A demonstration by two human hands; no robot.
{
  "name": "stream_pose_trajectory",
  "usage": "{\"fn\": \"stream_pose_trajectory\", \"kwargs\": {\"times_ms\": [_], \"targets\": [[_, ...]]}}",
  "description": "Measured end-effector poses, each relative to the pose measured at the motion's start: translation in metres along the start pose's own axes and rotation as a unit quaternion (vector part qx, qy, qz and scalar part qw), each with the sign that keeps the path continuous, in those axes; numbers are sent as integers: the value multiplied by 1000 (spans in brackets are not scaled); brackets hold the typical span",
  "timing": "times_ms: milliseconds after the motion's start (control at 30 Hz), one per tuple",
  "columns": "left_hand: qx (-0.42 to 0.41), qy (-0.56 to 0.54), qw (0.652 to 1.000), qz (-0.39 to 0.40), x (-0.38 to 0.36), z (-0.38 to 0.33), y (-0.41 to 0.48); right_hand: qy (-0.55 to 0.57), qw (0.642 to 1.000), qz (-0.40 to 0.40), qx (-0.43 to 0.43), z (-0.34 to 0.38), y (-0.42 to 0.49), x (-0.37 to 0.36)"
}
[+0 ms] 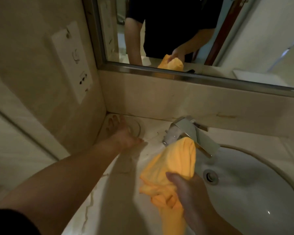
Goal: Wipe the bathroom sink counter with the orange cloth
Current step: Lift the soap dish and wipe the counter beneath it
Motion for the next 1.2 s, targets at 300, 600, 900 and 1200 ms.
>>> {"fn": "stream_pose_trajectory", "kwargs": {"times_ms": [300, 600, 900, 1200], "targets": [[11, 3, 1000, -8, 11, 2, -12, 4, 1000, 16, 3, 7, 10, -25], [69, 17, 994, -84, 29, 59, -95, -136, 985, -28, 105, 2, 70, -100], [41, 43, 993, -100, 30, 78, -109, -339, 926, 45, 158, 36, 122, -171], [32, 32, 995, -87, 34, 98, -119, -462, 779, 233, 354, 78, 125, -252]]}}
Point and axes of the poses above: each hand's wrist, its own y-axis towards the middle knuckle, its own x-axis out of the back of the hand, z = x × y, the point moved 8 cm from there along y, towards the middle knuckle, and after that the axes turned 13 degrees about x, right-handed, at the moved point
